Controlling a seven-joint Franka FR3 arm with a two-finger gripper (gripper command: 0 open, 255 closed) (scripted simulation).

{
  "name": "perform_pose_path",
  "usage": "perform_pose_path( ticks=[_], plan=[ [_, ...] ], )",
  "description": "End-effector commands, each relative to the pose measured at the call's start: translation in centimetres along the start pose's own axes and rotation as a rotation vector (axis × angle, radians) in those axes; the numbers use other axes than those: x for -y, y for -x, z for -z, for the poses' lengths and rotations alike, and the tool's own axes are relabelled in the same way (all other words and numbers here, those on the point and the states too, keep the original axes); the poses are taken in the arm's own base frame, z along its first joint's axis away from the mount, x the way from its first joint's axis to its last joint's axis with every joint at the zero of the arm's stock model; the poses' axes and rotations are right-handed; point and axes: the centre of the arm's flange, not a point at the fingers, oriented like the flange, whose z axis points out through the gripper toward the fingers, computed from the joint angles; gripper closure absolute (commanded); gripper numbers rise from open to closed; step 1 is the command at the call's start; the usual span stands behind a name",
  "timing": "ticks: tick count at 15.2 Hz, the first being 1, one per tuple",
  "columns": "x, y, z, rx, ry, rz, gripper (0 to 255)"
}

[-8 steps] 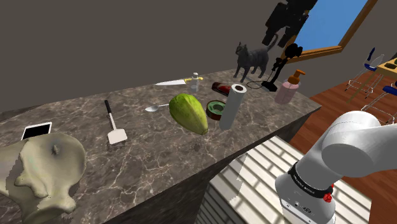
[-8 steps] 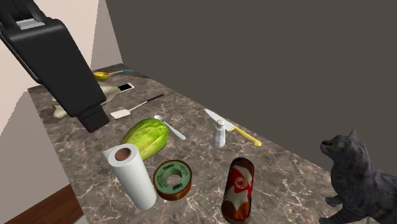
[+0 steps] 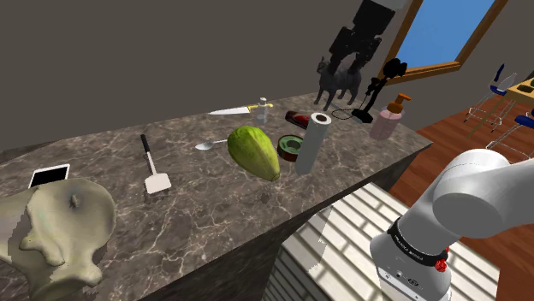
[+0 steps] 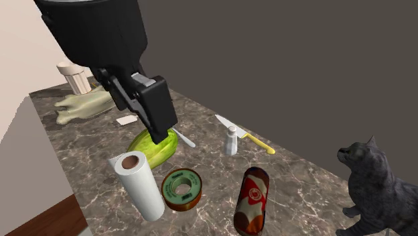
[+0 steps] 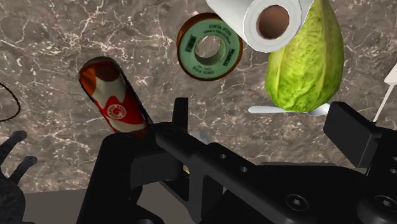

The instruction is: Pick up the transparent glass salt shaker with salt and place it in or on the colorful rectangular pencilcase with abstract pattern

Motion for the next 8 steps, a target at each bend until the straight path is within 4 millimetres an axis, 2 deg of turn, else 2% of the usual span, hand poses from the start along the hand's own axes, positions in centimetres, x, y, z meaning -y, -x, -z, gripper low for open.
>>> perform_pose_path(
  ticks=[1, 8],
  plan=[
    [0.1, -1.6, -2.1, -0.010, 0.001, 0.003, 0],
    [-0.3, -7.4, -9.0, -0.036, 0.003, 0.013, 0]
  ],
)
